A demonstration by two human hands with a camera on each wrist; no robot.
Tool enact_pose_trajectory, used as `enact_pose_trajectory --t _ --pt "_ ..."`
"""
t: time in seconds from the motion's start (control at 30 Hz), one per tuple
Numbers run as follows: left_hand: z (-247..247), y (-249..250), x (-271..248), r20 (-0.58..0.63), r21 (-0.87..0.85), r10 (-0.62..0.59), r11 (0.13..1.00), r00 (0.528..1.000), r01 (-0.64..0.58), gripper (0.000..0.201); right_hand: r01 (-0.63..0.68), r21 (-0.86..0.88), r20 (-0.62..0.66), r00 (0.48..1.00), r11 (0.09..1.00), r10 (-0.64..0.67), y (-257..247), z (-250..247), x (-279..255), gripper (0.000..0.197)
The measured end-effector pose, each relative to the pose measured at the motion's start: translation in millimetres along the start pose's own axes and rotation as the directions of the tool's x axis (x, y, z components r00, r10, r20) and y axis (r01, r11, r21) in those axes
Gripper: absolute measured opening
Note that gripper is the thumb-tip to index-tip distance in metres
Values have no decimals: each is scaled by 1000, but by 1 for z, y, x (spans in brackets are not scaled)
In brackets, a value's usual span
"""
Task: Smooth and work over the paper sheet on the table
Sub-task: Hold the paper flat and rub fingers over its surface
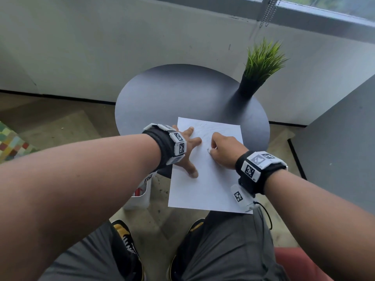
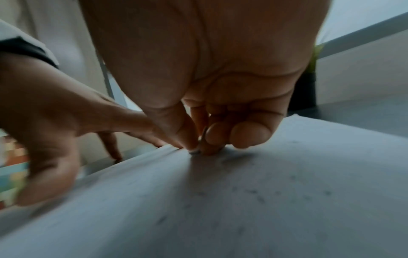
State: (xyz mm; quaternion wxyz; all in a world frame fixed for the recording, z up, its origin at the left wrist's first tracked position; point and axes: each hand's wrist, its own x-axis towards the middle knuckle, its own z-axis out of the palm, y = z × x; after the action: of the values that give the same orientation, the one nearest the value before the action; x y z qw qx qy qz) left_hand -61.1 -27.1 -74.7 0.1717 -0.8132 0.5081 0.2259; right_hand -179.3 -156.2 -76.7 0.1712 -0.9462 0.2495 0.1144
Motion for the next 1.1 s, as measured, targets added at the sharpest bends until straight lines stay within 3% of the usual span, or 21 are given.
enact_pose_trajectory --t 0.07,0.13,0.2,0.3,0.37,0.43,0.5,0.57,0.67,0.73,0.8,0.87,0.9,0.93,1.03,1.1 --pt "2 0 0 -27 12 11 1000 1000 -10 123 142 -55 41 989 988 -139 -13 6 -10 16" --pt "2 -1 -2 -18 19 9 1000 1000 -9 127 317 -69 150 941 946 -304 -29 12 -24 16" --pt "3 -1 -3 4 10 0 1000 1000 0 128 359 -49 215 915 932 -341 -28 8 -29 12" --pt "7 -3 -2 18 -47 -22 999 1000 23 127 97 -11 107 990 995 -95 -2 -5 -10 11" --pt "9 -4 -2 28 -63 -30 997 999 32 128 -55 -37 -13 998 998 55 7 -6 -4 16" --pt "9 -4 -2 31 -70 -27 997 999 29 128 21 -70 -26 999 997 -23 -5 4 -13 17" --pt "9 -4 -2 25 -65 -21 998 999 23 128 242 -68 71 969 968 -237 -23 17 -29 11" --pt "10 -4 -2 22 -68 -19 997 1000 20 128 320 -49 164 937 946 -309 -23 14 -35 9" --pt "13 -4 0 12 -87 -31 996 999 32 129 65 -14 83 995 998 -63 1 -4 -12 11" --pt "13 -4 1 15 -88 -36 995 999 37 130 -53 -48 -19 998 997 52 7 -5 -7 15" --pt "15 -5 4 14 -82 -30 996 999 31 131 58 -80 -8 998 995 -59 -8 4 -16 20" --pt "16 -6 6 4 -67 -24 997 1000 24 133 280 -72 115 956 957 -271 -25 17 -33 17" --pt "17 -6 6 7 -67 -24 997 1000 24 133 329 -58 163 934 942 -317 -25 17 -37 14" --pt "17 -6 6 10 -74 -25 997 1000 26 133 305 -45 173 940 951 -294 -20 12 -35 13" --pt "19 -6 8 2 -89 -27 996 1000 27 132 4 -31 27 1000 1000 -3 7 -4 -12 14" --pt "20 -7 9 1 -83 -30 996 1000 30 132 -53 -83 -40 998 995 50 7 -2 -10 17"
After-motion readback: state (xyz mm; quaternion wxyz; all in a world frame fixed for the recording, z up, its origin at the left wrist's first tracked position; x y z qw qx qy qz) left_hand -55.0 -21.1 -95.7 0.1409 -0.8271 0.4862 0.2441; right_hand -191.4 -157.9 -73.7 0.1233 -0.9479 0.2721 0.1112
